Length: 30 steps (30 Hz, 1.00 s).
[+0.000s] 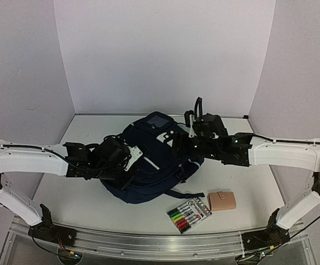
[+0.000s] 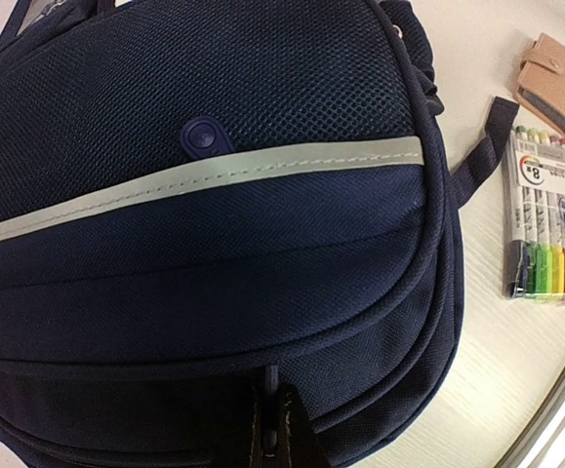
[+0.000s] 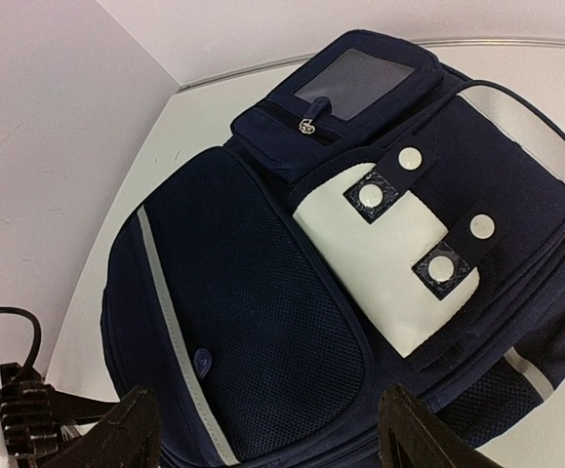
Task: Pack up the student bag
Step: Unzip the student bag at the center of the board.
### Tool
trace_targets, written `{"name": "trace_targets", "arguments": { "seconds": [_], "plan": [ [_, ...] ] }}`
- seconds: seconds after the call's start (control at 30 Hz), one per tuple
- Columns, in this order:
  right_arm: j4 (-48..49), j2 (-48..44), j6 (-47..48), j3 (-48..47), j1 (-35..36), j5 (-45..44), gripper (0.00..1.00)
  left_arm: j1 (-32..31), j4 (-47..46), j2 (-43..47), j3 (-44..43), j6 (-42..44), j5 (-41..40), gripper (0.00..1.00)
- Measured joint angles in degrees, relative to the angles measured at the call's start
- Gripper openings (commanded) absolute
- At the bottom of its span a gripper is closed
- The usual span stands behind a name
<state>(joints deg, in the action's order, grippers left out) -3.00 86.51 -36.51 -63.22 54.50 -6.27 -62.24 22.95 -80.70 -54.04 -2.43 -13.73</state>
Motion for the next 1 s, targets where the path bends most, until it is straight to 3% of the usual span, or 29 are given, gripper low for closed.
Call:
{"name": "trace_targets", "arguments": {
  "seconds": [0.23, 0.53, 0.7, 1.0],
  "plan": [
    [2.0, -3.7, 10.1, 7.2, 0.3, 4.3, 0.66, -0.1, 0.0, 2.4, 0.0, -0.5, 0.0, 0.0],
    [7.0, -6.5, 21.4, 8.4, 6.0, 5.9, 0.67, 0.5, 0.0, 6.5, 0.1, -1.8, 0.6, 0.0],
    [8.4, -1.9, 26.2, 6.1, 8.7, 4.0, 0.68, 1.0, 0.1, 6.9, 0.0, -2.4, 1.4, 0.0],
    [9.1, 8.0, 35.0, -0.5, 12.6, -4.7, 0.54, 1.8, 0.1, 7.7, 0.1, -3.6, 2.1, 0.0]
  ]
}}
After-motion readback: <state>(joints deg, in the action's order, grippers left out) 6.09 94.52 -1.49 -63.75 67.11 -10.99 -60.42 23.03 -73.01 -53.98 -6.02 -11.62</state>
